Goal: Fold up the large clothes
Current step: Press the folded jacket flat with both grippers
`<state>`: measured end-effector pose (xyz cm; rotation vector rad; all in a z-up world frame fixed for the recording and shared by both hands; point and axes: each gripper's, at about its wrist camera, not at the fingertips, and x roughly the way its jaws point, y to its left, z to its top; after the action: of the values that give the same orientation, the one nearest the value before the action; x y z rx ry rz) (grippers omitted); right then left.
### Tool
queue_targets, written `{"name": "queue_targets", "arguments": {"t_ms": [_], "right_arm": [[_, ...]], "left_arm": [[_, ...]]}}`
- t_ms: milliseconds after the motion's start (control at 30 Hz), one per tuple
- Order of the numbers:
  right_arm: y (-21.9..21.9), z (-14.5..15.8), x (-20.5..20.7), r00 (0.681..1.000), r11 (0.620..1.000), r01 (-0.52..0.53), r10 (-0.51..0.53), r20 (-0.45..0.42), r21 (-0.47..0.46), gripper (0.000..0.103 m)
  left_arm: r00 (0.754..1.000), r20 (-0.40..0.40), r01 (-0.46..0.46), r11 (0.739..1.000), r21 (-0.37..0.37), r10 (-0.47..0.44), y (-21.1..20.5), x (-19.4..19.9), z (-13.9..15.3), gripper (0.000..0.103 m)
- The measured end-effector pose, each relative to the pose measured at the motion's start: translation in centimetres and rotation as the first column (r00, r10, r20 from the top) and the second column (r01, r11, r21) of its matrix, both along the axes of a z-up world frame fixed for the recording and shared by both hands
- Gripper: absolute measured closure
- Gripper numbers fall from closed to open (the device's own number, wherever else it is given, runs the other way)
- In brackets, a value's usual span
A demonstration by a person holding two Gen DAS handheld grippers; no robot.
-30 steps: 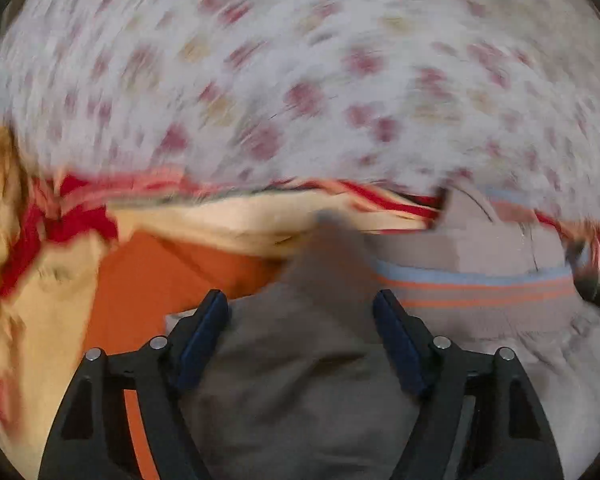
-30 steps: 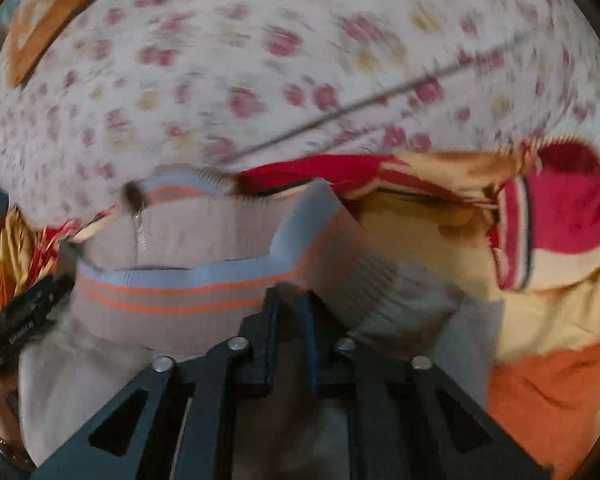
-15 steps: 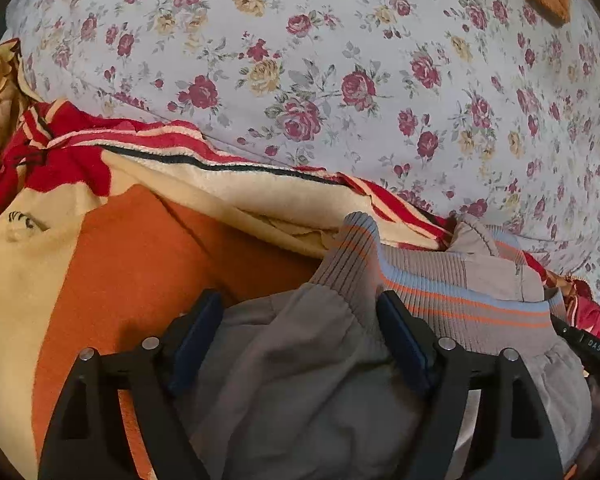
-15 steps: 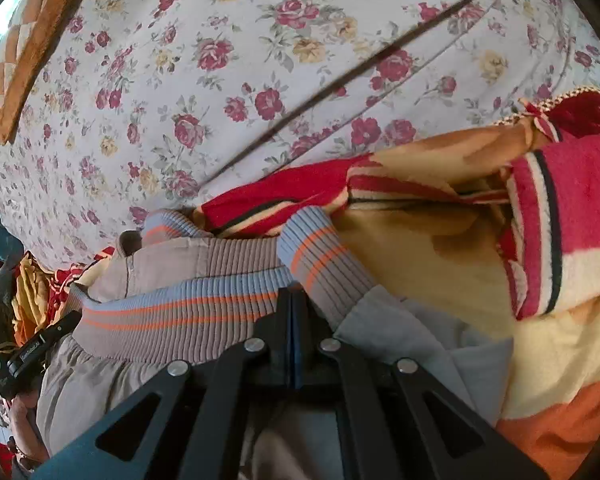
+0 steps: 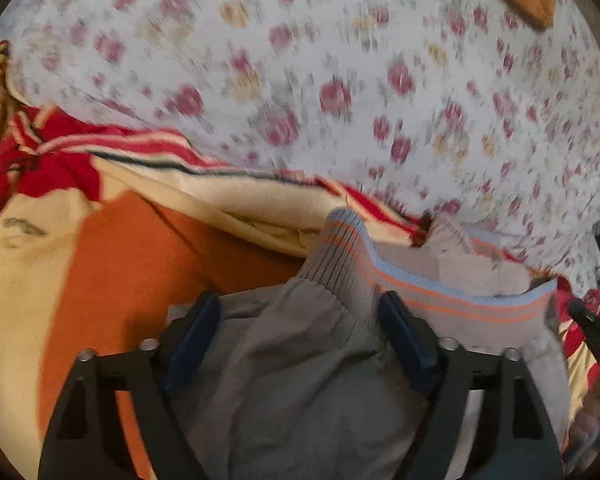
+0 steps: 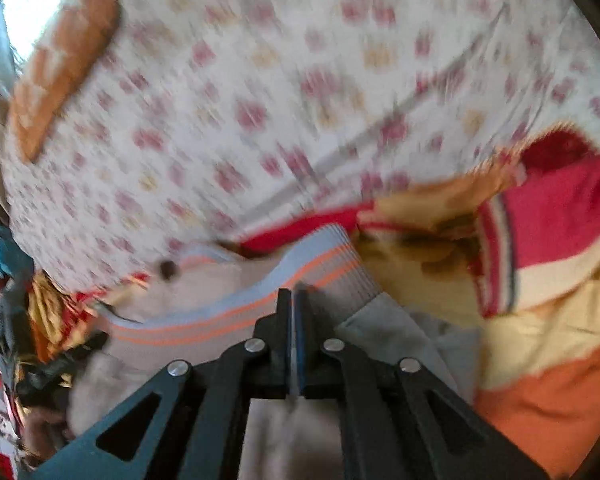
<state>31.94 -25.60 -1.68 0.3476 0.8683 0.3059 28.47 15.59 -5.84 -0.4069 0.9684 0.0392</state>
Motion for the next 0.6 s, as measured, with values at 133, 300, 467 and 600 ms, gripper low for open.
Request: {"name": "queue_targets", "arguments": {"t_ms": [133,300,467,600], "right_arm": [[4.1,5.5,-7.3,0.975,0.986,-0.104,0.126,0.183,-0.128,0.089],[8.5,4.6,-14.3,0.951,0.951,-0.17,0.227,0.211,-0.258,0.073],[10.0,-1.0,-14.0,0.969,0.91,-0.216,0.244,0.037,-0.355,0.073],[9.0,-4.2,-12.7,0.979,0.932,-0.2,0.204,-0.02,-0.302,0.071]], "left_arm": [[0.985,0.166,0.038,0.993,0.116,-0.057,-2.2,-4.1,5.8,0.036],[0.97,0.214,0.105,0.993,0.048,-0.113,-5.6,-10.0,7.9,0.035],[0.988,0.05,0.139,0.985,0.106,-0.145,-8.6,-11.1,2.6,0.036],[0.982,0.056,0.157,0.948,0.278,-0.179,-11.0,-10.6,1.2,0.034]]}}
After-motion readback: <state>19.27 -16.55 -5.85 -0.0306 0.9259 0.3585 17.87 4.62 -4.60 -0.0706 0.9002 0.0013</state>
